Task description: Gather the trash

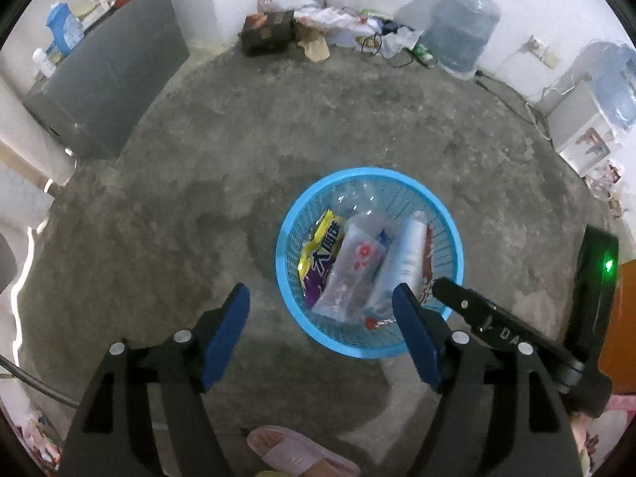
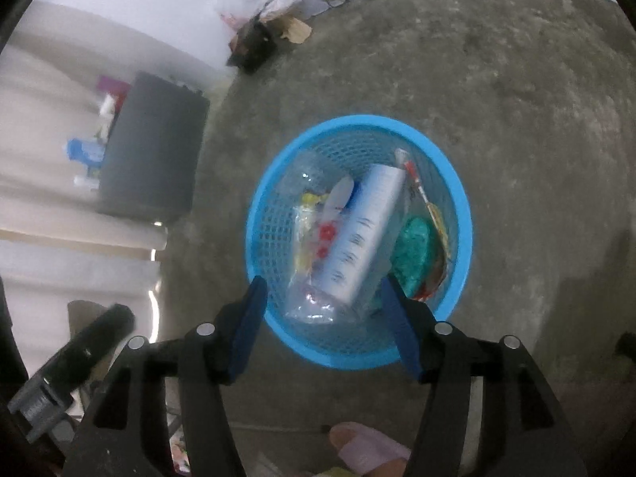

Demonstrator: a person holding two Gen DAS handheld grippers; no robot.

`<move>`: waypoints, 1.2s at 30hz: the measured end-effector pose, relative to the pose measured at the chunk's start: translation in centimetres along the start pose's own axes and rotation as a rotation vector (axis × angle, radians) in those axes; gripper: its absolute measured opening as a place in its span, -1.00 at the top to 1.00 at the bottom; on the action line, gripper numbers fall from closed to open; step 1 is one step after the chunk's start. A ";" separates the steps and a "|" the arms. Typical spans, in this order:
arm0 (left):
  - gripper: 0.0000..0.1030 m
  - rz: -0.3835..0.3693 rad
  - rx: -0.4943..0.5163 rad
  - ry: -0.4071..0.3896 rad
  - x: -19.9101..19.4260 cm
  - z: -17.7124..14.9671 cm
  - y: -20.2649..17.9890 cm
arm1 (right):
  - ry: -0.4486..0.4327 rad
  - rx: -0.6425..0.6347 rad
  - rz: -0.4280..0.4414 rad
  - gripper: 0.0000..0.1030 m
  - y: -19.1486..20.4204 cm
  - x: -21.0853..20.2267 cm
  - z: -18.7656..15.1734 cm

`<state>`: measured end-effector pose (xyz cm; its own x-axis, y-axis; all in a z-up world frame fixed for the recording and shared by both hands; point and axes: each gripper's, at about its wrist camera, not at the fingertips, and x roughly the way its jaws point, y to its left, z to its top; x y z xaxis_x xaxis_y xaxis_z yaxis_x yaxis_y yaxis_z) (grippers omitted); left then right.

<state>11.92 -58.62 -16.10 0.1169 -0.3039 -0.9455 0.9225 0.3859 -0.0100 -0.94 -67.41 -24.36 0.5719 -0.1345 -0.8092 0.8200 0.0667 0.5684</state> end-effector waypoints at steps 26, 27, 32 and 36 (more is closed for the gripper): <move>-0.90 0.280 -0.567 -0.537 -36.2 -30.0 9.2 | -0.319 -0.966 0.226 -0.85 17.3 -23.5 -22.1; -0.89 0.327 -0.624 -0.533 -36.4 -32.0 9.6 | -0.304 -0.989 0.224 -0.85 17.8 -23.6 -23.3; -0.89 0.554 -0.766 -0.487 -36.6 -38.5 10.0 | -0.330 -1.094 0.215 -0.85 19.2 -24.0 -28.4; -0.89 0.634 -0.864 -0.488 -36.5 -42.4 9.6 | -0.375 -1.164 0.151 -0.85 20.0 -24.0 -31.0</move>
<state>0.94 -6.91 4.49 0.7665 -0.0746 -0.6379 0.1154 0.9931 0.0225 2.44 -32.15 1.87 0.7785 -0.3118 -0.5447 0.3871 0.9217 0.0258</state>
